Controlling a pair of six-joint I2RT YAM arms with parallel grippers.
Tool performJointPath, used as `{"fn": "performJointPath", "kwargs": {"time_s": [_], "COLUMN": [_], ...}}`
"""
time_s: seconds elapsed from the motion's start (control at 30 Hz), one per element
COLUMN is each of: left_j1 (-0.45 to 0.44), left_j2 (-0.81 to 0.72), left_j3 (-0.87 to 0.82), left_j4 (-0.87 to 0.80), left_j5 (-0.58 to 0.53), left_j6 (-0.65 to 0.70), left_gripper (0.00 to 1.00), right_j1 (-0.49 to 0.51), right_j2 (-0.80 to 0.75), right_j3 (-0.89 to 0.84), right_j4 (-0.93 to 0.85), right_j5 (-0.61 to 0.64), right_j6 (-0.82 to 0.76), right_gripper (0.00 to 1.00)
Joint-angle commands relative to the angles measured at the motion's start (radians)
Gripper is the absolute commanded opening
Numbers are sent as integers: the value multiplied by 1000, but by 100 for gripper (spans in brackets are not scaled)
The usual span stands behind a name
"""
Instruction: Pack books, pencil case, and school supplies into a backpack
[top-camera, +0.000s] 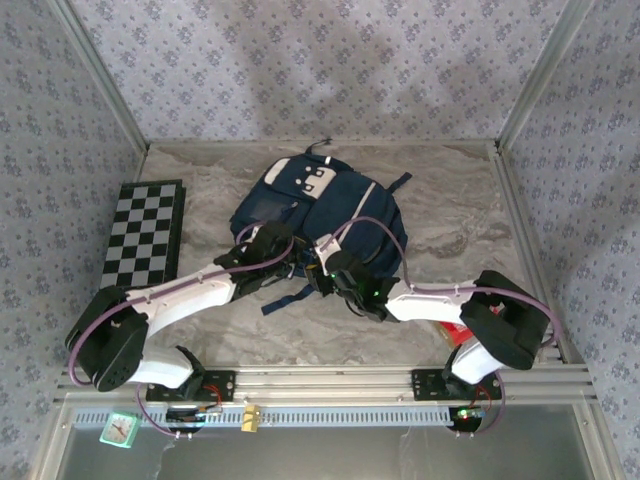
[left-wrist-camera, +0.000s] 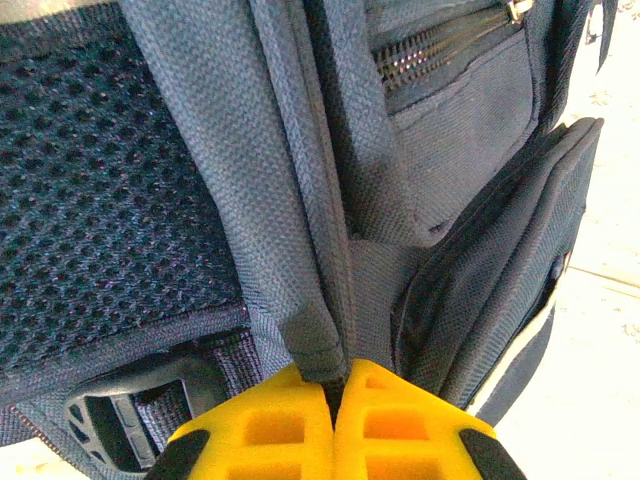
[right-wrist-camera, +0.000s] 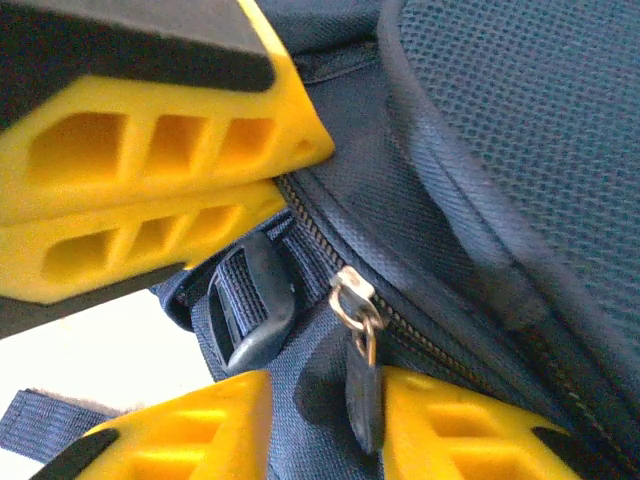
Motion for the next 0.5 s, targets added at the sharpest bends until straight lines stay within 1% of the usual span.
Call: {"fn": "performJointPath", "kwargs": {"time_s": [0.0, 0.13, 0.33, 0.47], "left_j1": [-30, -27, -9, 5], "left_j2": [-5, -11, -51, -90], "left_j3": [68, 58, 48, 33], "left_j4": [46, 45, 2, -27], "left_j5": [60, 47, 16, -16], "left_j6": [-2, -2, 22, 38], "left_gripper": [0, 0, 0, 0], "right_j1": [-15, -16, -16, -14], "right_j2": [14, -3, -61, -114], "right_j3": [52, 51, 15, -10], "right_j4": [65, 25, -63, -142], "right_j5": [23, 44, 80, 84], "right_j6": [-63, -60, -28, -8], "right_gripper": [28, 16, 1, 0]}}
